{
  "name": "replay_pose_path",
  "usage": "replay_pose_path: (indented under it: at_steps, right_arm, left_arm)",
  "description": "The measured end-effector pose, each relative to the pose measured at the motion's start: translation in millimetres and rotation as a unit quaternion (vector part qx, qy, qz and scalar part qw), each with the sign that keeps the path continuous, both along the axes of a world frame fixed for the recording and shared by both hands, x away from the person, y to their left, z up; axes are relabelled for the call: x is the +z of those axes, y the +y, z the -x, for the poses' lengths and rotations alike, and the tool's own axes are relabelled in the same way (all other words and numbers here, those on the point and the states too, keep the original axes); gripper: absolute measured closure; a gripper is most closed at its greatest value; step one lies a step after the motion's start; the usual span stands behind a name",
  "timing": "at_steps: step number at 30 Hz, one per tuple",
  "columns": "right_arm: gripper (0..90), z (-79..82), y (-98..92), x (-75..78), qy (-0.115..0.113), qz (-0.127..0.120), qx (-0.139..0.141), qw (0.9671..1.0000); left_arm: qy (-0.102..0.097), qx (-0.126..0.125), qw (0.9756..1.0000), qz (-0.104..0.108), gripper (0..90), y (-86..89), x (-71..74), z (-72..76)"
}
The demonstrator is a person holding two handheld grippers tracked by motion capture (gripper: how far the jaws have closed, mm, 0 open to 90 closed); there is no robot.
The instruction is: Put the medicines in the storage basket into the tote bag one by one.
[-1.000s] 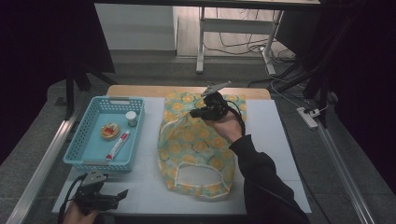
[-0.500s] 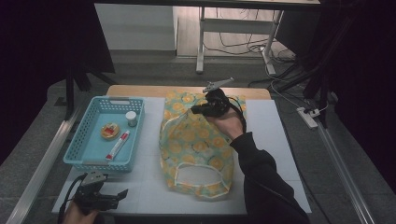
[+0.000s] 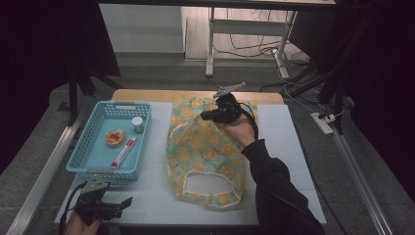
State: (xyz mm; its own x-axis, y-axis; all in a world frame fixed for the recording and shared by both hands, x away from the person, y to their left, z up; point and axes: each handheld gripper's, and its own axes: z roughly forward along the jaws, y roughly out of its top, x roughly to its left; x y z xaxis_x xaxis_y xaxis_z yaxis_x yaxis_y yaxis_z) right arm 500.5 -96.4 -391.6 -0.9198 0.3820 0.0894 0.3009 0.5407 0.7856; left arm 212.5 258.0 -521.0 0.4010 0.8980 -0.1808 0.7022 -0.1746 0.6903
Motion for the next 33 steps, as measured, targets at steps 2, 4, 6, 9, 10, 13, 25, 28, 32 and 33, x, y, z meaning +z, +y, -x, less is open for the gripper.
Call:
replay_pose_path:
  at_steps: [2, 4, 6, 9, 10, 13, 25, 28, 32, 33]
  right_arm:
    - [90.0, 0.4, -0.1, 0.0, 0.000, 0.001, 0.000, 1.0000]
    - [90.0, 0.7, -0.3, -0.5, 0.001, 0.001, 0.000, 1.0000]
    - [90.0, 0.8, -0.6, -1.4, 0.001, 0.000, 0.001, 1.0000]
    - [90.0, 0.7, -1.2, -2.3, 0.002, -0.001, 0.001, 1.0000]
    - [90.0, 0.7, -1.4, -2.7, 0.002, -0.002, 0.000, 1.0000]
    - [90.0, 0.5, -2.6, -2.8, 0.001, -0.002, 0.000, 1.0000]
    - [90.0, 0.6, -5.6, -3.6, 0.000, -0.001, -0.002, 1.0000]
    - [90.0, 0.0, -5.9, -4.8, 0.000, -0.001, -0.002, 1.0000]
    - [90.0, -0.1, -6.2, -4.7, -0.001, -0.002, -0.002, 1.0000]
    - [90.0, -0.2, -6.5, -4.3, -0.001, -0.002, -0.003, 1.0000]
  left_arm:
    - [0.000, 0.002, 1.0000, 0.005, 0.0, 1.4, 0.3, 0.2]
    - [0.003, 0.004, 1.0000, 0.008, 0.0, 2.8, 0.4, 0.1]
    - [0.008, 0.006, 0.9999, 0.004, 0.0, 3.1, 0.7, 0.2]
    - [0.010, 0.005, 0.9999, 0.007, 0.0, 4.0, 2.9, 0.7]
    - [0.009, 0.004, 0.9999, 0.007, 0.0, 4.1, 3.6, 1.0]
    - [0.000, -0.001, 1.0000, 0.002, 0.0, 4.4, 5.9, 2.1]
    - [-0.015, -0.034, 0.9990, 0.025, 0.8, 12.5, 12.7, 0.8]
    - [-0.016, -0.034, 0.9992, 0.015, 0.7, 13.6, 16.1, 0.3]
    - [-0.023, -0.027, 0.9993, 0.015, 0.7, 16.7, 22.6, -0.6]
    - [-0.021, -0.023, 0.9993, 0.021, 0.7, 17.9, 24.1, -1.0]
